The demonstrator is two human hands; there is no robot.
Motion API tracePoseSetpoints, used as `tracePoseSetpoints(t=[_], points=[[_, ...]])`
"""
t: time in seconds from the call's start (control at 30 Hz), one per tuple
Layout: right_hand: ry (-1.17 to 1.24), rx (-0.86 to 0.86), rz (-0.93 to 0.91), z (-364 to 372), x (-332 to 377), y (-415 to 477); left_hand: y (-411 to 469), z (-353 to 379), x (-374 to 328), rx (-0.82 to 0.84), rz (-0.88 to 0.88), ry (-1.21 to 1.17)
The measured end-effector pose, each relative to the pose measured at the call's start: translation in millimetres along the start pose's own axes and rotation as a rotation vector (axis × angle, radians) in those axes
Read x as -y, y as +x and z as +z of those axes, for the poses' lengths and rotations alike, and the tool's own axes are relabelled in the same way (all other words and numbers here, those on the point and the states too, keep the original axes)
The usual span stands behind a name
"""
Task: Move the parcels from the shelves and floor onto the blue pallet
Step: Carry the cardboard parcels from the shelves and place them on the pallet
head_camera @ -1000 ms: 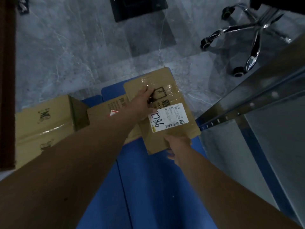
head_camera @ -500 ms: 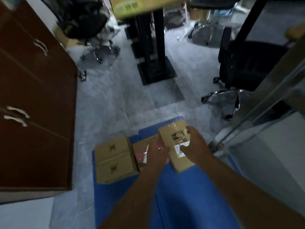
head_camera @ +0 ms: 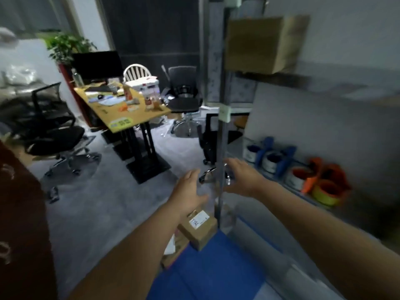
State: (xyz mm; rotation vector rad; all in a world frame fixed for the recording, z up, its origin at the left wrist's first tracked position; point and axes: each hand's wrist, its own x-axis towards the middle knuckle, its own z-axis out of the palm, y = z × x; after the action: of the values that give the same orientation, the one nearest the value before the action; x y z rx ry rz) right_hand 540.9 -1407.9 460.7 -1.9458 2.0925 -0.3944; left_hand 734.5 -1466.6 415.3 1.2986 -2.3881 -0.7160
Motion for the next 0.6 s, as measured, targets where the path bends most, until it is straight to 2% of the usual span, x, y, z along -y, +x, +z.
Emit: tracePoseSetpoints(t=[0.07, 0.17, 0.27, 0.33, 0.43, 0.6], points=[[-0.053, -0.030, 0.036, -34, -19, -34, 4, -12, -37, 0.007, 0.110, 0.088], [-0.141, -0.097, 0.143, -91, -57, -115, -7, -19, -130, 0.038, 0.286, 0.150], [-0.080, -0.149, 0.259, -134, -95, -207, -32, 6, -226, 0.115, 0.481, 0.155], [-0.030, -0.179, 0.362, -154, -127, -283, -62, 42, -287, 0.189, 0.574, 0.173], [-0.046, -0.133, 0.619, -165, -182, -418, -119, 115, -378, 0.313, 0.729, 0.174], [-0.094, -0.244, 0.881, -177, -228, -657, -234, 224, -548, 0.501, 1.032, 0.113]])
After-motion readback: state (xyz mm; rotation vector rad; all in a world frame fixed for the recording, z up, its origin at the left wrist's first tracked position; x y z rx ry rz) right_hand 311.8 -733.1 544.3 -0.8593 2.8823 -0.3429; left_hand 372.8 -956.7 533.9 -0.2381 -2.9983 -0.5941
